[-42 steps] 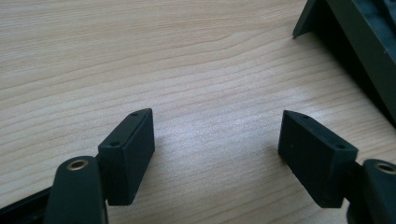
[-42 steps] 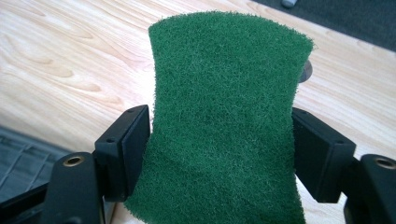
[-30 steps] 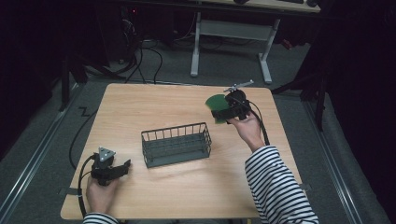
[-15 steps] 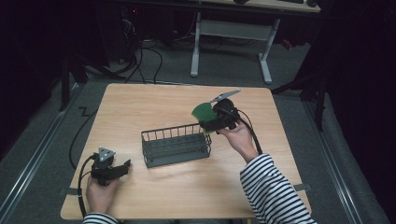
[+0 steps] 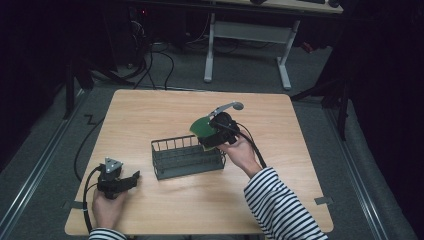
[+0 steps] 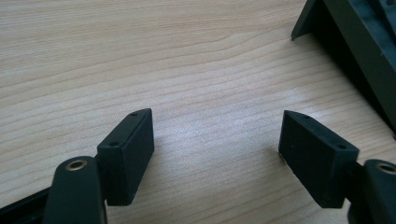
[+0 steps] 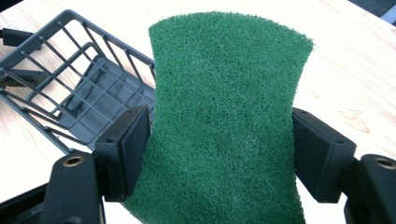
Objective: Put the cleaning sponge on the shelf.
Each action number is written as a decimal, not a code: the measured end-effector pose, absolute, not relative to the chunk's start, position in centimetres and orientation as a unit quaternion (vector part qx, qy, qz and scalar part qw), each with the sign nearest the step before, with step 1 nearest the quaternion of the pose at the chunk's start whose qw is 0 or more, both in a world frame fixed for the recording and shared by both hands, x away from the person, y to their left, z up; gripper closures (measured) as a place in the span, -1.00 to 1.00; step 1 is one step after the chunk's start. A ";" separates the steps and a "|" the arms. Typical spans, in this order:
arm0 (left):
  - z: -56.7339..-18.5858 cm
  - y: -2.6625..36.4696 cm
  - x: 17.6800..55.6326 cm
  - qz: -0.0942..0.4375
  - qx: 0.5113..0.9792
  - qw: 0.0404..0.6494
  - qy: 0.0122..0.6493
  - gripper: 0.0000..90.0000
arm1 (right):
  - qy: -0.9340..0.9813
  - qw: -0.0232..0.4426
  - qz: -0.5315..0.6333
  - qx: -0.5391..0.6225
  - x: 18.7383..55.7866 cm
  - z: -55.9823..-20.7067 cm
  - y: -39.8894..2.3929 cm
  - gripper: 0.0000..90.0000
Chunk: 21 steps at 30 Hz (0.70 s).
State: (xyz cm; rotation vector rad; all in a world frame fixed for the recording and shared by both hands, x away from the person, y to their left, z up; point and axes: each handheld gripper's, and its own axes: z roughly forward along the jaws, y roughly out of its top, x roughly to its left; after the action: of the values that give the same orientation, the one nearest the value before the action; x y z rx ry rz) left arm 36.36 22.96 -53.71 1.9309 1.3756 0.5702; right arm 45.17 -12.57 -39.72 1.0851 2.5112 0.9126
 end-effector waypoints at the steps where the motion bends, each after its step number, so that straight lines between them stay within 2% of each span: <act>1: -53.7 23.0 36.4 0.220 0.743 0.344 0.530 -0.40 | 0.864 0.129 0.314 0.373 45.2 -39.7 -12.6 -0.40; 21: -53.7 23.0 36.4 0.217 0.744 0.346 0.529 -0.40 | 0.867 0.125 0.292 0.385 45.3 -41.9 -11.7 -0.41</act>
State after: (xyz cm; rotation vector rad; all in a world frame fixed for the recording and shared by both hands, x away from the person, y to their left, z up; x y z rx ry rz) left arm 36.36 23.02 -53.70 1.9306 1.3724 0.5636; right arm 45.32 -11.71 -41.85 1.1215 2.5252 0.8520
